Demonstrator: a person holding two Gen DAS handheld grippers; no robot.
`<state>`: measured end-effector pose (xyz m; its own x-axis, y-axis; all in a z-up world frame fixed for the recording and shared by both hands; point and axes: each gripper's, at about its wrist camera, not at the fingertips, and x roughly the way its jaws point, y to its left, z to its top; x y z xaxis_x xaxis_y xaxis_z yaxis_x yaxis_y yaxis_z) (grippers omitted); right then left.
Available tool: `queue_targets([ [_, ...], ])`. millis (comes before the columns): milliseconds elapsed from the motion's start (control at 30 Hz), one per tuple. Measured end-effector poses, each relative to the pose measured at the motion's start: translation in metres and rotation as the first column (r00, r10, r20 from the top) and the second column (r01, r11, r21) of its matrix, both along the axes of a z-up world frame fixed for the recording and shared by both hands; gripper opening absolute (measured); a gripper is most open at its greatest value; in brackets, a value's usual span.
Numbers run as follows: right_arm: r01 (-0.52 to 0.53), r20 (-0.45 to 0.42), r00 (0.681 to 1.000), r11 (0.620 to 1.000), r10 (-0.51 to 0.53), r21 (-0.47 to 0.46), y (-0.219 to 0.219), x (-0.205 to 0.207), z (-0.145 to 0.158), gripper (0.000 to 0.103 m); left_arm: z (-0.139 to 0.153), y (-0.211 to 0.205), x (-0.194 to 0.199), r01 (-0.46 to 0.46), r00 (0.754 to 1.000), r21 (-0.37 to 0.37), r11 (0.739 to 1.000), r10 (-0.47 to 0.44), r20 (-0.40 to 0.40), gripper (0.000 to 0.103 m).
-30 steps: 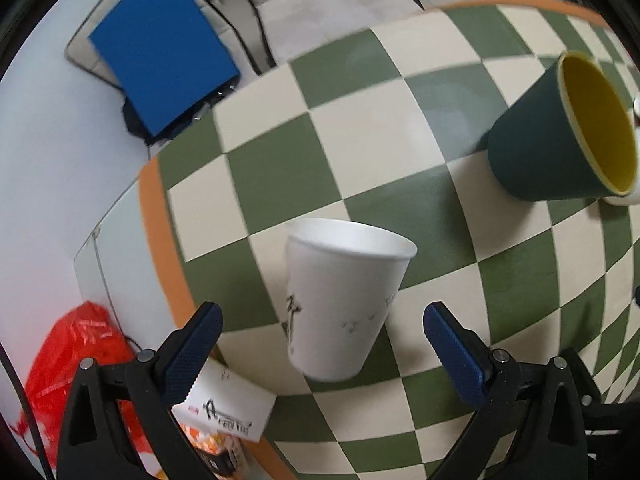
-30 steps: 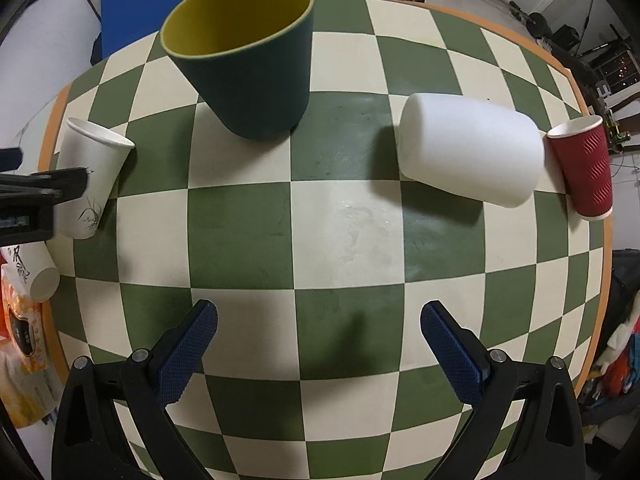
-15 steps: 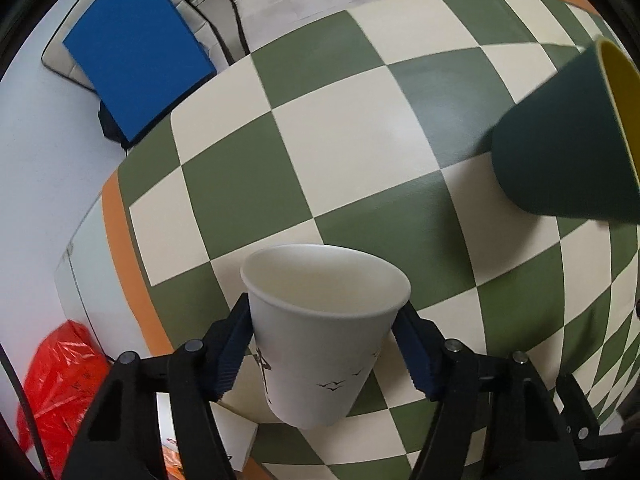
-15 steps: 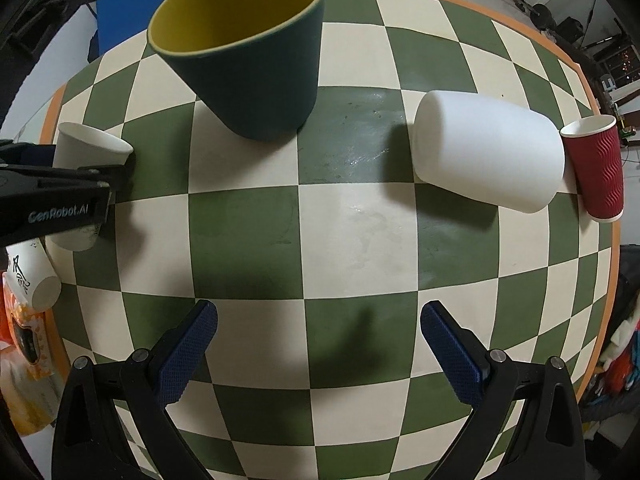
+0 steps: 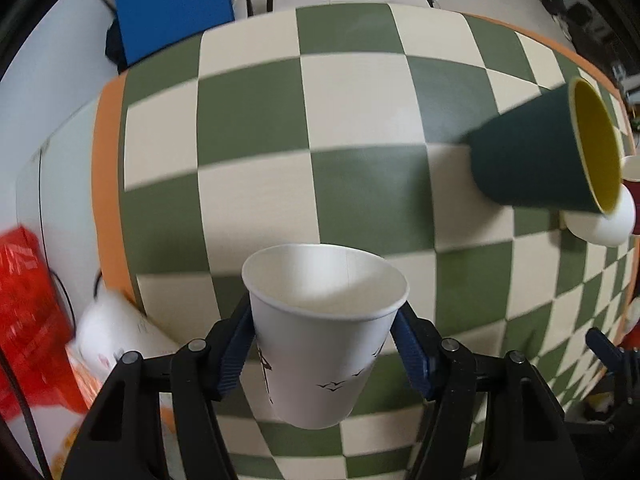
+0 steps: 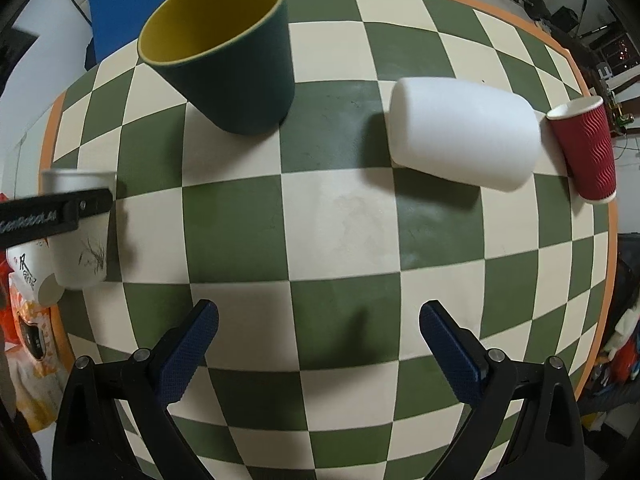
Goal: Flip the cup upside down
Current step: 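Lift the white paper cup with the left gripper and carry it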
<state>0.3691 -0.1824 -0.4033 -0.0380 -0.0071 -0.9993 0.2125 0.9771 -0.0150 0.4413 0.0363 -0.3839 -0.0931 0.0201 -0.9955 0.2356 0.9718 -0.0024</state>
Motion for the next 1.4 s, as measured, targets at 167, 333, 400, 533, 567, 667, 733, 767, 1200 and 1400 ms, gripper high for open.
queue_targets([
  [167, 0.0, 0.002, 1.0, 1.0, 0.0, 0.008, -0.009, -0.021, 0.012, 0.102, 0.015, 0.005, -0.041, -0.057, 0.998, -0.054, 0.997, 0.055, -0.028, 0.063],
  [333, -0.014, 0.0, 1.0, 1.0, 0.014, 0.003, -0.02, -0.054, 0.025, 0.102, 0.034, -0.005, -0.09, -0.116, 0.992, -0.099, 0.988, 0.11, -0.057, 0.063],
  [400, -0.014, -0.006, 1.0, 1.0, 0.014, 0.003, -0.025, -0.07, 0.03, 0.102, 0.036, -0.013, -0.113, -0.142, 0.988, -0.114, 0.983, 0.135, -0.07, 0.063],
  [533, -0.01, -0.016, 1.0, 1.0, 0.01, -0.004, -0.031, -0.106, 0.03, 0.102, 0.033, -0.041, -0.144, -0.182, 0.98, -0.126, 0.975, 0.169, -0.105, 0.063],
  [567, -0.01, -0.019, 1.0, 1.0, 0.01, -0.004, -0.036, -0.115, 0.031, 0.102, 0.03, -0.046, -0.156, -0.189, 0.978, -0.134, 0.973, 0.174, -0.116, 0.063],
  [667, -0.011, -0.031, 0.999, 1.0, 0.01, -0.014, -0.046, -0.14, 0.029, 0.102, 0.024, -0.069, -0.175, -0.21, 0.971, -0.143, 0.967, 0.189, -0.143, 0.063],
  [733, -0.007, -0.039, 0.999, 1.0, 0.006, -0.016, -0.056, -0.16, 0.028, 0.102, 0.018, -0.081, -0.196, -0.219, 0.967, -0.152, 0.964, 0.195, -0.162, 0.063],
  [767, -0.006, -0.044, 0.999, 1.0, 0.005, -0.02, -0.059, -0.164, 0.025, 0.102, 0.022, -0.077, -0.201, -0.221, 0.966, -0.154, 0.963, 0.195, -0.17, 0.063],
  [1200, 0.039, -0.095, 0.995, 0.998, -0.045, -0.059, -0.115, -0.23, -0.001, 0.102, -0.015, -0.148, -0.226, -0.213, 0.967, -0.184, 0.96, 0.181, -0.179, 0.063],
  [1400, 0.065, -0.108, 0.992, 0.996, -0.072, -0.062, -0.132, -0.233, -0.01, 0.102, -0.024, -0.165, -0.216, -0.165, 0.98, -0.143, 0.976, 0.145, -0.139, 0.064],
])
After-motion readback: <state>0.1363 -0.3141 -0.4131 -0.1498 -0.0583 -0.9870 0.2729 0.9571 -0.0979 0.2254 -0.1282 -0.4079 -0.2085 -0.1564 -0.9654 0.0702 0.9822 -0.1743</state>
